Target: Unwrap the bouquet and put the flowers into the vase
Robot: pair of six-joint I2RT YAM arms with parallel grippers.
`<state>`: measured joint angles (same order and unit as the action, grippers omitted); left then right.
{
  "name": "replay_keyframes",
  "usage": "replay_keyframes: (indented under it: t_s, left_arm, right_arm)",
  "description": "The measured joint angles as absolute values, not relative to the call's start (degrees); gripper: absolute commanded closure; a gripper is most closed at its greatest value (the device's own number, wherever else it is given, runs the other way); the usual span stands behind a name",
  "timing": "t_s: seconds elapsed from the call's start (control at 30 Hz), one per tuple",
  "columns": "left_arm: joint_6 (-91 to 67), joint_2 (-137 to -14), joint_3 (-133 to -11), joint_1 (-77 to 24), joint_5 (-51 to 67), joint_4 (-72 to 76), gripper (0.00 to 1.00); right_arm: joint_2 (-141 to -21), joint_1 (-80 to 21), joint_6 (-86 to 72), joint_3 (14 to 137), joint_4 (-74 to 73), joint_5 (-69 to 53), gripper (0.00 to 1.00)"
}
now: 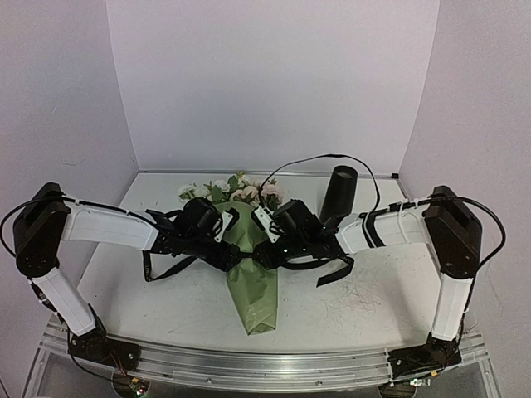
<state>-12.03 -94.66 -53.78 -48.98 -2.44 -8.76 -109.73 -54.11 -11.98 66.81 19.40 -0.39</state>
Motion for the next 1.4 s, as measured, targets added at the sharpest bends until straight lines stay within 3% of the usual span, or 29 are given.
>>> replay_keyframes:
  t_s: [0.2,0.33,0.6,1.0,1.17,1.4]
  left_arm:
    - [-11.92,-97.95,-55.69,-49.97,-8.06,-10.65,0.32]
    - [-12.59,-97.89,-56.20,-49.93,-12.45,-11.01,0.33]
    - [-15.81,-94.88,-55.31,-49.93,-17.69,-11.19,0.41]
    - [-20.11,-90.17,-49.93,-49.93,-19.33,-12.04,0.43]
    - [-21.13,-88.77,-49.58,-49.93,-19.30,-12.05,0.44]
    - [-21.45,-88.77,-49.56,-49.93,-19.24,-12.05,0.44]
  right_arm:
    - [-109.95,-54.11,-12.48,67.35,19.05,1.93,0.71]
    - [-109.95,-54.11,-13.07,67.35,18.85,3.98,0.76]
    - [-109.95,-54.11,-13.31,67.33,18.77,6.05,0.73]
    - [-109.95,-54.11,-9.94,67.93,17.94,0.63,0.51]
    - [-109.95,-54.86,-8.64,70.23,17.26,0.26,0.38]
    - [-110.39,-57.15,-7.18,73.78,15.51,5.24,0.49]
